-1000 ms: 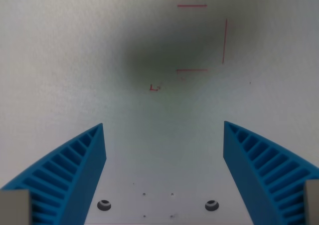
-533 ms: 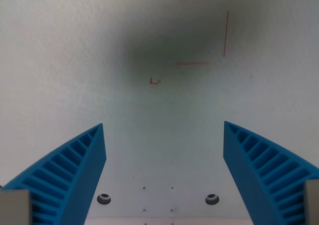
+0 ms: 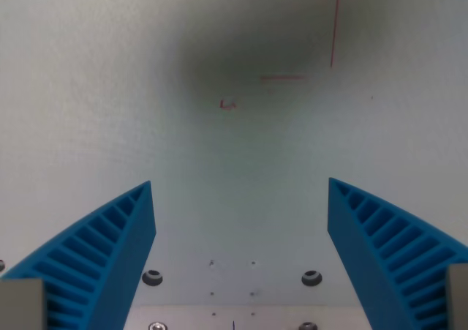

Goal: Rotate around gripper negative y

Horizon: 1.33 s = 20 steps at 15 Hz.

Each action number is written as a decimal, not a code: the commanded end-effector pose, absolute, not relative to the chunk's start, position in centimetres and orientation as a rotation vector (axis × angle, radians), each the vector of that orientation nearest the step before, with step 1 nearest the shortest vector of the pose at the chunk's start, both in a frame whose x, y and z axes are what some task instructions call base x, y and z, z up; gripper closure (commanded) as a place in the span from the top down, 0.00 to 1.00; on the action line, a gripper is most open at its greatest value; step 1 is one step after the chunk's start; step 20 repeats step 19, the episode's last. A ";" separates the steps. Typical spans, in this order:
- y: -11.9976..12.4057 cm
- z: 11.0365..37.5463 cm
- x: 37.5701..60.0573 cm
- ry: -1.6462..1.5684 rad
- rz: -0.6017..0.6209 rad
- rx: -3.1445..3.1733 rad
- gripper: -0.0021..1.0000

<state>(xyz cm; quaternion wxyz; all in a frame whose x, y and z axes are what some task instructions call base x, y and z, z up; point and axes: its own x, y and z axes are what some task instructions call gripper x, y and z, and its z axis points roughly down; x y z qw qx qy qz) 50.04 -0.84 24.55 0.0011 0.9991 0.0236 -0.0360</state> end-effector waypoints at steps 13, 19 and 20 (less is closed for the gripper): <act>-0.9 25.1 51.1 0.071 -0.636 3.062 1.00; -0.9 25.1 51.1 0.071 -0.742 3.037 1.00; -0.9 25.1 51.1 0.071 -0.742 3.037 1.00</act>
